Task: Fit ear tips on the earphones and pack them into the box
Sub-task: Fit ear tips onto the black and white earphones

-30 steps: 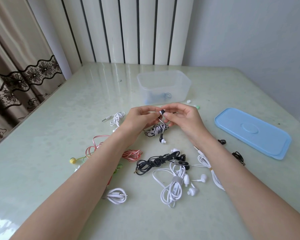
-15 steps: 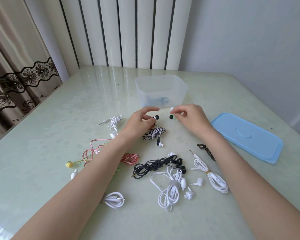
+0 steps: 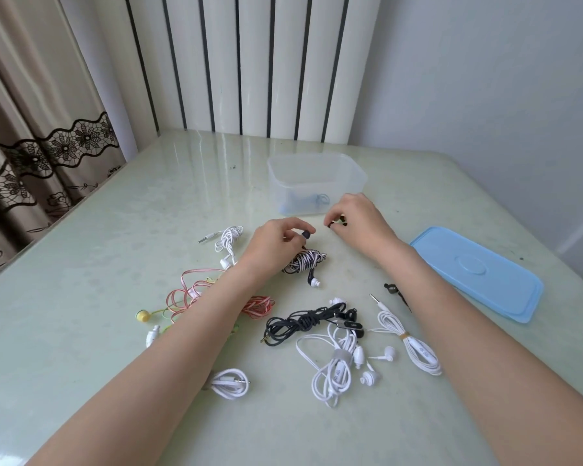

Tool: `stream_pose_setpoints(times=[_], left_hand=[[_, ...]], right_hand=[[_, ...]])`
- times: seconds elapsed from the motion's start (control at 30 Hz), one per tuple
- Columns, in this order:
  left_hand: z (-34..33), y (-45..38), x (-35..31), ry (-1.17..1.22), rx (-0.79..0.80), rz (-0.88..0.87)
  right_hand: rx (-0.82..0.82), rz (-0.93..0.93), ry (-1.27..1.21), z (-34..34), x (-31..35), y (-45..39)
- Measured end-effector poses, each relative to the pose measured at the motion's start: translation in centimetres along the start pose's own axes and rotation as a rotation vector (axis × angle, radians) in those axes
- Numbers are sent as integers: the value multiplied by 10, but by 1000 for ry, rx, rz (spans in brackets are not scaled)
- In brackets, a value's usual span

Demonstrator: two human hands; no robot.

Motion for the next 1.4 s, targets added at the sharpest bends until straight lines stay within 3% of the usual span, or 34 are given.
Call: stream_pose_setpoints(times=[0.13,0.2,0.27,0.3,0.37,0.43,0.5,0.57,0.67,0.77,0.93,1.17,1.4], left_hand=[[2,5,-13,-250,48,-12],[10,12,-16,-298,-40,-30],[21,23,-26,-296,-130,-184],[22,28,-33,-312,-88,-267],[11,37,-43,-387,155,-373],[-6,43,-41,-553,379,-385],[-21,45,-37,-742,463,-380],[-23,42,-34,-809,418,-388],[-13,38,-35,-670,232,-381],[-7,35,-35,-281,46,-273],[-4,25,-34,121,-37,-200],[-2,16,-26,534,20,-104],[-4,17,-14,488,-7,-80]], right_hand=[[-68,-7,-309,10,-2,25],[-33,-50,-473,1,-4,41],[-19,-85,-578,-5,-5,54],[-22,-91,-626,-7,-5,59],[-34,-90,-712,-4,-7,68],[-20,-81,-749,-3,-5,71],[22,-62,-775,-3,-4,76],[68,-28,-855,-2,2,79],[93,-3,-1038,-6,9,84],[35,-14,-1332,-12,7,85],[-23,-6,-1704,-14,12,74],[-62,17,-1701,-15,11,61],[-52,6,-1703,-22,9,57]])
Point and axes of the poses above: each hand's wrist, its own y-axis away from the middle knuckle, its own z-axis out of the back of the hand, x = y × z, the point moved 5 cm from there along -y, towards the middle knuckle, and after that the axes turned 11 degrees about x, right-handed, at the moved point
